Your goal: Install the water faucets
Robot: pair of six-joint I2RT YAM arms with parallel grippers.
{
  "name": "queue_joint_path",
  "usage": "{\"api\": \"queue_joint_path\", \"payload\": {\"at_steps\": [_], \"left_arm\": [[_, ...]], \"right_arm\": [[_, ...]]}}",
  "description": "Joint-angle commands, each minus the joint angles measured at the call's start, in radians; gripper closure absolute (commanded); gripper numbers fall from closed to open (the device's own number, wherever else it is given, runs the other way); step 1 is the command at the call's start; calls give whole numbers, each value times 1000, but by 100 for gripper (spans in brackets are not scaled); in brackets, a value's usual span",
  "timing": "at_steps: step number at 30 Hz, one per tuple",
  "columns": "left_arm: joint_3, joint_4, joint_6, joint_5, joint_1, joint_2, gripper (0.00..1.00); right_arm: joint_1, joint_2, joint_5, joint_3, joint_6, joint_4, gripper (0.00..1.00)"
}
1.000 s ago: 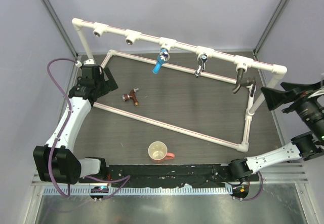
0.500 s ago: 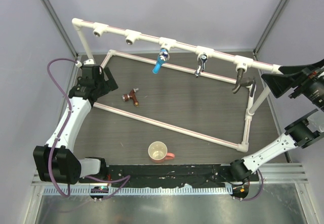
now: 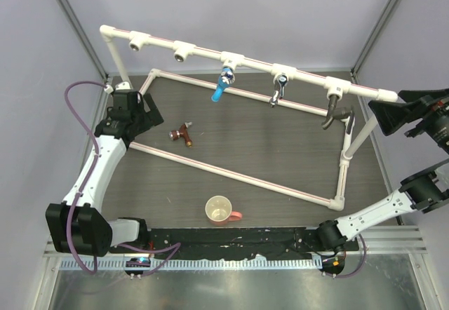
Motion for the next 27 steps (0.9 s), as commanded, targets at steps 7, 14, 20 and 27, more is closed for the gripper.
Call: {"api": "queue_joint_path", "payload": {"at_steps": [7, 14, 20, 27], "left_arm": [[-4, 39, 12, -14, 4, -35, 0], [-8, 41, 17, -21, 4, -61, 0], [-8, 42, 18, -18, 4, -86, 0], [-16, 49, 17, -18, 4, -113, 0]], "right_arm": [[-300, 44, 375, -74, -6, -22, 2], [-537, 42, 373, -140, -44, 62, 1], [-726, -36, 359, -320, -329, 396, 0], [-978, -191, 238, -498, -678, 840, 0]]}}
